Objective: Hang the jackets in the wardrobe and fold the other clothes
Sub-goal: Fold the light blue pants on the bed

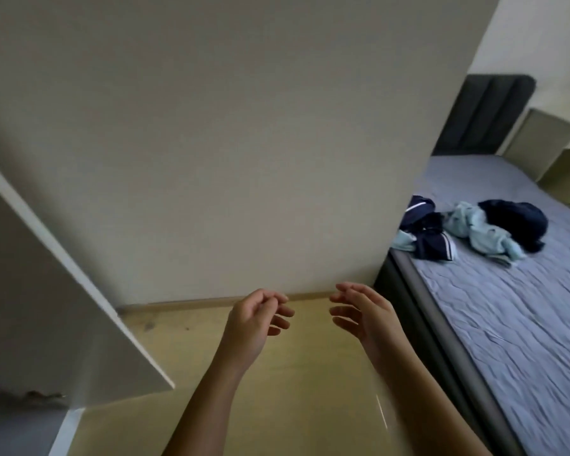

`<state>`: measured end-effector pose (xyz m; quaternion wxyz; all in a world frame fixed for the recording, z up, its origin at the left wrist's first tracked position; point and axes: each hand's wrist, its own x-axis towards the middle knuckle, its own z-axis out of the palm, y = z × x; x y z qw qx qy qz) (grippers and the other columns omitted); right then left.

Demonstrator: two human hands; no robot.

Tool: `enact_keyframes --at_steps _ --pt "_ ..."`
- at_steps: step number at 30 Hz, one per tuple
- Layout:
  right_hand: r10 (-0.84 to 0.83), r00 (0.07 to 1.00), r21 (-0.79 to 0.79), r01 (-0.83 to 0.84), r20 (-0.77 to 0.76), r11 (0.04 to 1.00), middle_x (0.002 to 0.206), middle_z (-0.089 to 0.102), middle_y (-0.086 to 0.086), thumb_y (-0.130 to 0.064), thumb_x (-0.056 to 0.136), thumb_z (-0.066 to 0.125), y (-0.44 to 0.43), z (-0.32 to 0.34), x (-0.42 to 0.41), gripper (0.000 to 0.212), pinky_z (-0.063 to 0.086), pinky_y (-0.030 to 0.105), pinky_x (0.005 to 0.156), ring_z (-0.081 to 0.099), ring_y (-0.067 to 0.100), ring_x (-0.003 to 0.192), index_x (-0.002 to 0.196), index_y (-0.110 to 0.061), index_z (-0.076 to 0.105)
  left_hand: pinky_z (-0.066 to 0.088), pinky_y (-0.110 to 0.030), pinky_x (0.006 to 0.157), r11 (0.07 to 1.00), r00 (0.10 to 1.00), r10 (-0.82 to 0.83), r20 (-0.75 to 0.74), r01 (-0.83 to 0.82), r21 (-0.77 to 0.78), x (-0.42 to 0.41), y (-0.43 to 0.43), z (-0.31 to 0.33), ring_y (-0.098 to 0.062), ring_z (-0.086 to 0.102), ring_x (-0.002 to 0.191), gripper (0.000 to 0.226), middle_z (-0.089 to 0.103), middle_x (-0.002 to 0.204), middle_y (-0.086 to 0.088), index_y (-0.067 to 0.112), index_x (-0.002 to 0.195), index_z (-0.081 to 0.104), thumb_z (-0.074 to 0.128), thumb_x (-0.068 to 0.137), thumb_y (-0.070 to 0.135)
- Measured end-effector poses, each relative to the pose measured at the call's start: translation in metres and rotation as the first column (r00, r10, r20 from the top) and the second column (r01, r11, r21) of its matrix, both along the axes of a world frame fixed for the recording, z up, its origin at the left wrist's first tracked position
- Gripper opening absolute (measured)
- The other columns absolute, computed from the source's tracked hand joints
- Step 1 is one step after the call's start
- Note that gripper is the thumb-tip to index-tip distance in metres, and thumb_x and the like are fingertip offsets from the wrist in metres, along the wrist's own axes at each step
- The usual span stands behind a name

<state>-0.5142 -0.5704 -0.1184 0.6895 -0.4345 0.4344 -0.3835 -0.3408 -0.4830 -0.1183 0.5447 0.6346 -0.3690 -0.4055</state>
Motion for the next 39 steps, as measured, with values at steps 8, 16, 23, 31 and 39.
enact_keyframes --at_steps 8,16,23,31,39 --pt "-0.238 0.97 0.045 0.239 -0.042 0.97 0.076 0.071 0.004 -0.006 0.096 0.046 -0.086 -0.022 -0.104 0.02 0.052 0.023 0.056 0.066 0.013 0.061 0.096 -0.009 0.066 0.049 -0.022 0.057 0.971 0.972 -0.235 -0.005 0.235 0.039 -0.096 -0.137 -0.014 -0.016 0.063 0.063 0.023 0.072 0.074 -0.001 0.007 0.09 0.063 0.041 0.097 0.005" --pt "-0.425 0.899 0.078 0.434 -0.108 0.898 0.076 0.071 0.003 -0.007 0.097 0.046 -0.231 -0.029 -0.163 0.02 0.053 0.026 0.063 0.066 0.015 0.066 0.098 -0.009 0.065 0.049 -0.022 0.057 0.881 0.883 -0.468 -0.01 0.468 0.067 -0.16 -0.335 -0.032 -0.014 0.064 0.062 0.025 0.072 0.073 0.001 0.013 0.087 0.064 0.042 0.096 0.004" --pt "-0.56 0.818 0.112 0.573 -0.129 0.811 0.081 0.072 0.005 -0.008 0.096 0.046 -0.352 -0.024 -0.21 0.02 0.056 0.027 0.064 0.067 0.018 0.071 0.099 -0.008 0.066 0.05 -0.02 0.058 0.792 0.794 -0.608 0.002 0.606 0.069 -0.219 -0.495 -0.012 -0.01 0.063 0.061 0.023 0.07 0.075 -0.004 0.01 0.088 0.064 0.043 0.097 0.005" --pt "-0.63 0.761 0.153 0.648 -0.156 0.746 0.08 0.069 0.007 -0.003 0.096 0.043 -0.455 -0.044 -0.273 0.022 0.052 0.028 0.064 0.063 0.018 0.067 0.095 -0.007 0.065 0.05 -0.028 0.064 0.723 0.728 -0.686 0.001 0.681 0.117 -0.291 -0.606 -0.034 -0.015 0.064 0.065 0.021 0.071 0.077 -0.004 0.005 0.093 0.064 0.043 0.098 0.005" --pt "-0.581 0.799 0.201 0.601 -0.153 0.774 0.077 0.069 0.004 -0.004 0.096 0.043 -0.59 -0.07 -0.34 0.022 0.052 0.024 0.06 0.064 0.014 0.061 0.093 -0.01 0.064 0.052 -0.028 0.063 0.746 0.753 -0.655 0.057 0.633 0.206 -0.346 -0.729 -0.071 -0.018 0.066 0.067 0.024 0.072 0.077 -0.004 0.015 0.087 0.064 0.044 0.097 0.007"
